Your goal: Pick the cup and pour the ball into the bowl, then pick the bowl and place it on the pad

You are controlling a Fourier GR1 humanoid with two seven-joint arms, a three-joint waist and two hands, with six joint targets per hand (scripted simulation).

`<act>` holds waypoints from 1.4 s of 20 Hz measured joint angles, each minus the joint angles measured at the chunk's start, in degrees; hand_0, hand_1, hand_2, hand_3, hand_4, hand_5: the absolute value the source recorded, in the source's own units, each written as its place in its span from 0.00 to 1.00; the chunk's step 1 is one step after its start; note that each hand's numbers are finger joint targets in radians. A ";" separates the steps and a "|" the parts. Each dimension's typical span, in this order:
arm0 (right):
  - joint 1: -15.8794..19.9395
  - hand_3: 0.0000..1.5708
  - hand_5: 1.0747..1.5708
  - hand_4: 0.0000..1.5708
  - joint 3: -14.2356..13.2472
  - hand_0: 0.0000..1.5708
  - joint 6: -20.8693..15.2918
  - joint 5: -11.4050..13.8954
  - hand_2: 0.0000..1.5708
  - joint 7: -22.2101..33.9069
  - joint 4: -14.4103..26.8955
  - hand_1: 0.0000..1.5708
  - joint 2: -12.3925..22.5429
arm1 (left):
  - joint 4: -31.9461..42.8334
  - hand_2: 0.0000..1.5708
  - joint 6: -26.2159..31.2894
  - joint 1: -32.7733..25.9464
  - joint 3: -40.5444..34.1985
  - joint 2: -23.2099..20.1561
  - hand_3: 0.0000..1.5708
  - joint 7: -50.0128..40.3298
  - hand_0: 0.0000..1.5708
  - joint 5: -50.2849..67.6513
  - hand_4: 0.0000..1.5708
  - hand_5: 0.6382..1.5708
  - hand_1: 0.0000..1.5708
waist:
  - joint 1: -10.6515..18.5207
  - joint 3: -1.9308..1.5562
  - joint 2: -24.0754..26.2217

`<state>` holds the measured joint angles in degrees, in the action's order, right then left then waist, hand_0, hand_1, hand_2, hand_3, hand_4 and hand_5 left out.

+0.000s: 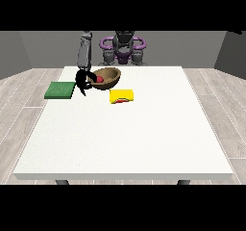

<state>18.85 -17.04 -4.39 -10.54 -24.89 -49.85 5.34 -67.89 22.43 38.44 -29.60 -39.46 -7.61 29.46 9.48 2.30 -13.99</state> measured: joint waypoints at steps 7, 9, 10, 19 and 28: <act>1.93 1.00 0.93 0.66 2.96 1.00 -3.50 2.17 1.00 15.35 -1.89 1.00 2.46 | 5.83 0.00 1.16 -2.70 -1.36 -1.54 0.00 1.54 0.00 -0.90 0.46 1.00 0.00 | -2.93 -1.49 3.56; 3.41 1.00 0.93 0.66 3.55 1.00 -3.75 2.25 1.00 21.32 -2.58 1.00 3.84 | 7.69 0.00 1.56 -3.99 -1.74 -1.88 0.00 2.04 0.00 -1.15 0.46 1.00 0.00 | -4.13 -1.79 5.40; 3.93 1.00 0.92 0.66 3.91 1.00 -3.96 2.16 1.00 23.69 -2.93 1.00 3.85 | 8.44 0.00 1.43 -4.68 -1.93 -2.09 0.00 2.63 0.00 -1.59 0.46 1.00 0.00 | -4.86 -1.88 6.17; 8.00 1.00 1.00 0.63 3.58 1.00 0.74 3.46 1.00 33.27 -3.88 1.00 15.22 | 13.12 0.00 2.97 -7.36 -3.95 -5.10 0.00 5.84 0.00 -1.81 0.44 0.99 0.00 | -8.09 -2.25 6.78; 13.22 0.76 1.00 0.63 -1.51 1.00 5.97 1.26 1.00 28.93 0.48 1.00 23.12 | 13.35 0.00 3.05 -7.52 -4.32 -6.03 0.00 13.51 0.00 -3.46 0.44 0.99 0.00 | -7.88 -2.31 -1.37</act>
<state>32.07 -18.55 1.58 -9.28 4.04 -49.37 28.46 -54.54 25.49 30.92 -33.92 -45.48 5.90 26.00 1.60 -0.01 -15.35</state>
